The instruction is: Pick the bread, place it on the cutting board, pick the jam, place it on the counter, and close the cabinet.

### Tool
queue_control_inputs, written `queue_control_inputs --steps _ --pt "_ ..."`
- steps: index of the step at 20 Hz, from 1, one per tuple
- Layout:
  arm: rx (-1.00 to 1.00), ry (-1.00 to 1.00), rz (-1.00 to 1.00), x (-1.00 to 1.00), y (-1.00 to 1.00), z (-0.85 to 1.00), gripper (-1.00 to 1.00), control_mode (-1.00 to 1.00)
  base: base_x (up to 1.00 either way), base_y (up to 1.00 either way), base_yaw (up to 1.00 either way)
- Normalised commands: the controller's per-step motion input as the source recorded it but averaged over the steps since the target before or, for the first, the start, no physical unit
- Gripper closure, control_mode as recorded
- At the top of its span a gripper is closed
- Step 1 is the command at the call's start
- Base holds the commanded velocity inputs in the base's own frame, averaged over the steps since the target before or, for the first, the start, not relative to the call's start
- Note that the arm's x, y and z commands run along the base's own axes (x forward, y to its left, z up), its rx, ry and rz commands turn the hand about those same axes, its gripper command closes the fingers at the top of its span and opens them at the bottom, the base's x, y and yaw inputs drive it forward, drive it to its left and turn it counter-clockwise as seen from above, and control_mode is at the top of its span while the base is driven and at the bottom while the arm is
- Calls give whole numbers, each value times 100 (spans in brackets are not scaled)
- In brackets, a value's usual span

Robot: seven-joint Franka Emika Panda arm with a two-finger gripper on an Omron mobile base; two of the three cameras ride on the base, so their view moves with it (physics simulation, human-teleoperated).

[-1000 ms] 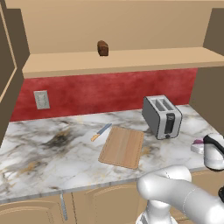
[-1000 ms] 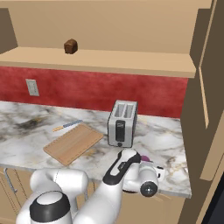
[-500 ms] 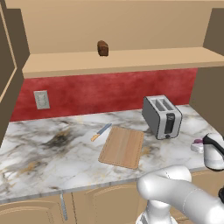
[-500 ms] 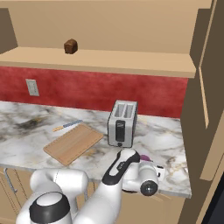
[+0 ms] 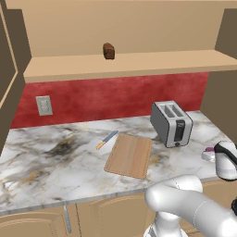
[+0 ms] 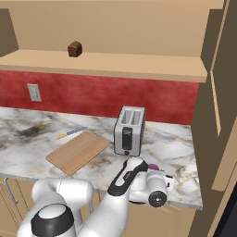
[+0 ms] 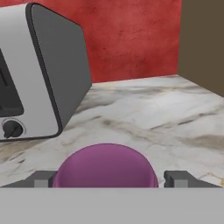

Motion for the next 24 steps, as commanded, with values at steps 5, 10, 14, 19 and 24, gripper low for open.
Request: queue_control_inputs --steps 5,10,14,19,24 --pt "0 0 1 0 0 0 -100 -100 0 0 0" --pt "0 0 1 0 0 16 -100 -100 0 0 0" --pt "0 0 0 0 0 30 -100 -100 0 0 0" --pt "0 0 0 -1 0 37 -100 -100 0 0 0" --pt "0 0 0 -4 0 47 -100 -100 0 0 0"
